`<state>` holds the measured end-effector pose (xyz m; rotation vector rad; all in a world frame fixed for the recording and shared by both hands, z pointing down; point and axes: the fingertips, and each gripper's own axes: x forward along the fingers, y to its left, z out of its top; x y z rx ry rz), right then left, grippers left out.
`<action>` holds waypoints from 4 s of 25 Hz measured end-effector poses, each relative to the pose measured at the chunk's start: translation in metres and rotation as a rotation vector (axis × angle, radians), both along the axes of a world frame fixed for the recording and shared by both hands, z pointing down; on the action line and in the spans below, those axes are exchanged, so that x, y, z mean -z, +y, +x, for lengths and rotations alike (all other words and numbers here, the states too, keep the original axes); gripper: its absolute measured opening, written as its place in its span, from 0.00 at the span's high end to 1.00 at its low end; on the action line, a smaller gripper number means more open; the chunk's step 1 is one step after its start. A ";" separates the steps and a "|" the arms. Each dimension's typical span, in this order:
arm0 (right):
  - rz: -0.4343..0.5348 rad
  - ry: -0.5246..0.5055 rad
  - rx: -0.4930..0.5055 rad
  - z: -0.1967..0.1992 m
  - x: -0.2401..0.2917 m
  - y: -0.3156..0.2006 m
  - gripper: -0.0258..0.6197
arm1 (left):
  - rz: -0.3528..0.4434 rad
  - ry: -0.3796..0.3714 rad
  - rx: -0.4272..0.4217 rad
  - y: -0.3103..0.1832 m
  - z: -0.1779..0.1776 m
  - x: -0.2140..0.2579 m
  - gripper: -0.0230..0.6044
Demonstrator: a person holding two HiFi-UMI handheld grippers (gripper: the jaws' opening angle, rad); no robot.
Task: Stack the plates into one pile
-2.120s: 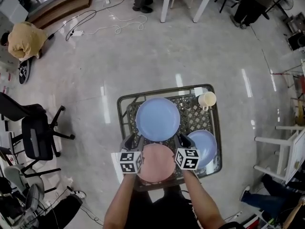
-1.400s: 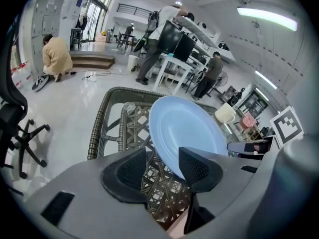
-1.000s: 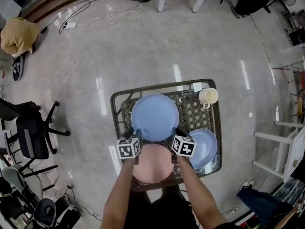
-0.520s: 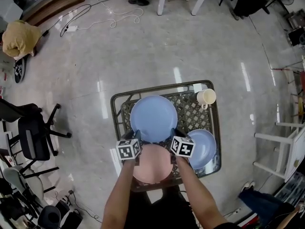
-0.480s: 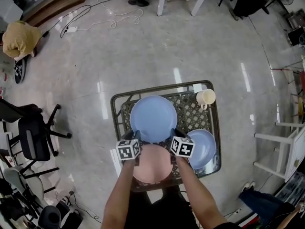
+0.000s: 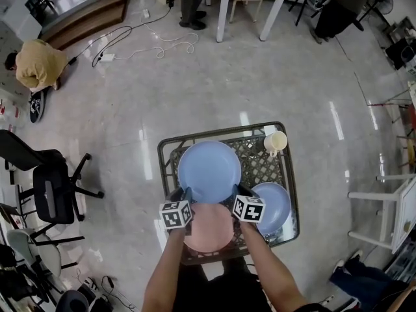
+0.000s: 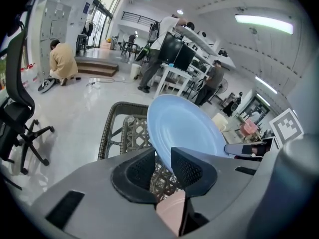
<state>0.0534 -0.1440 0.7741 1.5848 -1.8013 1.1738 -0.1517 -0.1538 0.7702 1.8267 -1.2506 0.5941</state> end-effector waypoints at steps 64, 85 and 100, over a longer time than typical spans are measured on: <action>-0.351 0.017 0.391 -0.027 -0.054 0.213 0.87 | -0.272 -0.048 0.187 0.261 -0.022 -0.057 0.80; -0.298 0.013 0.410 -0.033 -0.044 0.205 0.75 | -0.273 -0.062 0.165 0.252 -0.024 -0.052 0.70; -0.036 0.001 0.398 -0.026 0.031 0.169 0.89 | -0.078 -0.082 0.252 0.228 -0.028 0.027 0.94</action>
